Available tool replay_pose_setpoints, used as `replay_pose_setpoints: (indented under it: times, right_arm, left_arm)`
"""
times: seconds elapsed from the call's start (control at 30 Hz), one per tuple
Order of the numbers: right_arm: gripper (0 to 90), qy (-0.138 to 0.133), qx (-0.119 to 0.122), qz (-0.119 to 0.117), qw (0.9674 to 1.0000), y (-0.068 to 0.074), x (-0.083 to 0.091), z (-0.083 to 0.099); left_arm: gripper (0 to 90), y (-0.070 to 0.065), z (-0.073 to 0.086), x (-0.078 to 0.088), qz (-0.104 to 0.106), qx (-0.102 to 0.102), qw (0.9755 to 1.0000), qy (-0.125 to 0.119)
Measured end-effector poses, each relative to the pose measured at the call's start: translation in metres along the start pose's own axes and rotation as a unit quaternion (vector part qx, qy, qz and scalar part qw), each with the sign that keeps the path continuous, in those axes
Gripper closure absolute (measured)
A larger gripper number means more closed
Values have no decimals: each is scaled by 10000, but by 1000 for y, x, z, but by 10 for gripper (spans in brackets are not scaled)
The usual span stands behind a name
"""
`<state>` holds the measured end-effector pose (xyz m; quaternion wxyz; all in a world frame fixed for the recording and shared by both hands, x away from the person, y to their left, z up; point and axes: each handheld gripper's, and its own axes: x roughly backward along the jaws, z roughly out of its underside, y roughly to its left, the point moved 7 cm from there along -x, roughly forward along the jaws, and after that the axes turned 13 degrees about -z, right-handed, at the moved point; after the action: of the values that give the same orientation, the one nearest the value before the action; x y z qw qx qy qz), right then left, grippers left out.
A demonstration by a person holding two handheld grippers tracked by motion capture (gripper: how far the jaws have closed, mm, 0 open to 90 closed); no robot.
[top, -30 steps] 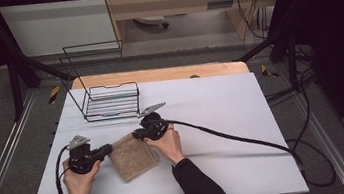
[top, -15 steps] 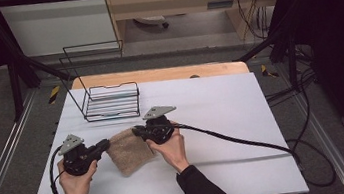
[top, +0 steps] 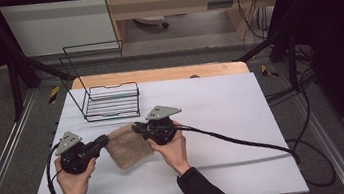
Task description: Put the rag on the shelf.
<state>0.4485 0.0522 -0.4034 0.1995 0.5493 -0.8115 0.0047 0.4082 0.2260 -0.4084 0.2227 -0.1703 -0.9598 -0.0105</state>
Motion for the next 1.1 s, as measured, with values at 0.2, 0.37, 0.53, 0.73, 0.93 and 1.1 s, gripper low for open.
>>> replay_pose_setpoints:
  times: [0.2, 0.37, 0.53, 0.73, 0.93, 1.1]
  right_arm:
    - [839, -232, 15, 77, 9997, 1, 5, -8]
    - [839, -437, -1, 67, 9990, 3, 9, -15]
    - [839, -585, 0, 91, 9982, 4, 12, -20]
    - [839, -719, 23, 126, 9973, 4, 16, -28]
    - [839, -816, 107, 171, 9965, 6, 18, -39]
    - [839, -904, 121, 207, 9956, 8, 18, -48]
  left_arm:
    - [848, -2, -12, 3, 4, -35, 9999, -151]
    - [849, -1, -19, 7, 0, -63, 9996, -258]
    - [849, -1, -25, 8, 8, -97, 9994, -322]
    - [849, -1, -37, 8, -13, -143, 9990, -429]
    - [850, 1, -47, 9, -28, -115, 9986, -510]
    - [850, 4, -57, 11, -42, -123, 9980, -614]
